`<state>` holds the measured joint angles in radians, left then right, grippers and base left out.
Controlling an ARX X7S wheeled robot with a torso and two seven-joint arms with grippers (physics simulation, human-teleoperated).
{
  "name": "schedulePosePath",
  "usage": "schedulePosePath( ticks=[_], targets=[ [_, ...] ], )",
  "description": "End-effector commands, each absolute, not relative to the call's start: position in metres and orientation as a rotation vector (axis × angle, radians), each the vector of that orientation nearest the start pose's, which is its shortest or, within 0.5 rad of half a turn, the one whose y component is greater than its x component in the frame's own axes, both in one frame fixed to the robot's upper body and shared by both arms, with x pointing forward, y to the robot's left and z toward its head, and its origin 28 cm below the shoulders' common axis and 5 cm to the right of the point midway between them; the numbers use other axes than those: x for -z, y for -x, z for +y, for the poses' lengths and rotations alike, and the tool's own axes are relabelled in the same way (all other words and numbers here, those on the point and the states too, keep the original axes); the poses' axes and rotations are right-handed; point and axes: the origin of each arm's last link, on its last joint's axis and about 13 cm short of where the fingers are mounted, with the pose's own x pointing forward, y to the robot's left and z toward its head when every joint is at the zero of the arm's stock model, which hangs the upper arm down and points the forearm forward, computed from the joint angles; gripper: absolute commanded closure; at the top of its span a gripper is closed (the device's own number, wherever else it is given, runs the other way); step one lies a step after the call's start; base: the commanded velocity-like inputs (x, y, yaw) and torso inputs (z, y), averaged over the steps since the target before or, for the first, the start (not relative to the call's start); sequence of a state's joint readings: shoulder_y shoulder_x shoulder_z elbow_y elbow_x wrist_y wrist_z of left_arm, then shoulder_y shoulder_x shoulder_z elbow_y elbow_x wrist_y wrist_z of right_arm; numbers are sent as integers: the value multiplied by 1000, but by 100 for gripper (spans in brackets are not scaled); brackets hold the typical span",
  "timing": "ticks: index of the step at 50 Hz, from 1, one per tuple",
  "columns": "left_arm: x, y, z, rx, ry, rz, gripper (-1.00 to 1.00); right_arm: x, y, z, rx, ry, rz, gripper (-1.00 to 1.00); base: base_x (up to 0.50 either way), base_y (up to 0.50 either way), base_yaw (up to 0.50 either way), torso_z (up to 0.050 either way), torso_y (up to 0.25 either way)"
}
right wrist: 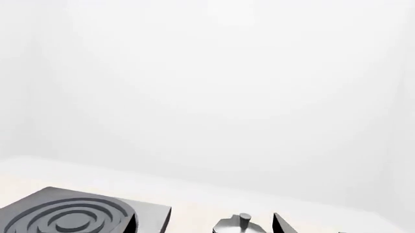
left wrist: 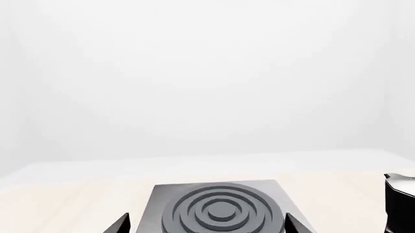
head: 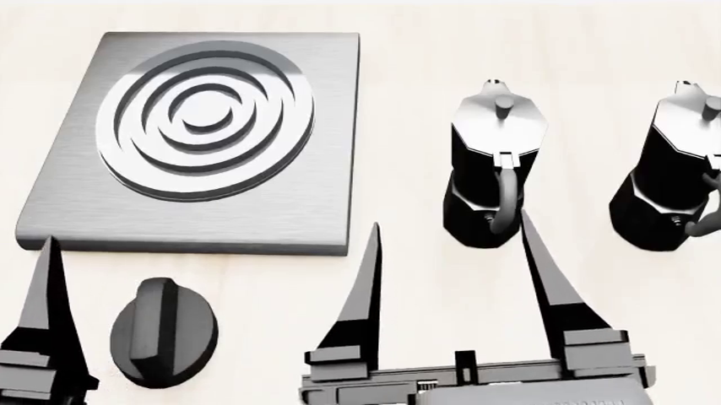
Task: Turn off the stove.
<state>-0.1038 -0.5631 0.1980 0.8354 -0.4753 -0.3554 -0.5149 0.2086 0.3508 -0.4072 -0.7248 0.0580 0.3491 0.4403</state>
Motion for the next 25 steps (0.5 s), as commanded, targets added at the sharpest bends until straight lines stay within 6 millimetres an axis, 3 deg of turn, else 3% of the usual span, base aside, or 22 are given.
schedulePosePath(
  ticks=[1, 25],
  targets=[
    [-178, -176, 222, 54, -15, -430, -100, -170, -202, -73, -42, 158, -552, -100, 0, 0, 0, 0, 0],
    [-193, -178, 221, 53, -6, -484, -100, -192, -206, -71, -51, 162, -611, -100, 0, 0, 0, 0, 0]
  ],
)
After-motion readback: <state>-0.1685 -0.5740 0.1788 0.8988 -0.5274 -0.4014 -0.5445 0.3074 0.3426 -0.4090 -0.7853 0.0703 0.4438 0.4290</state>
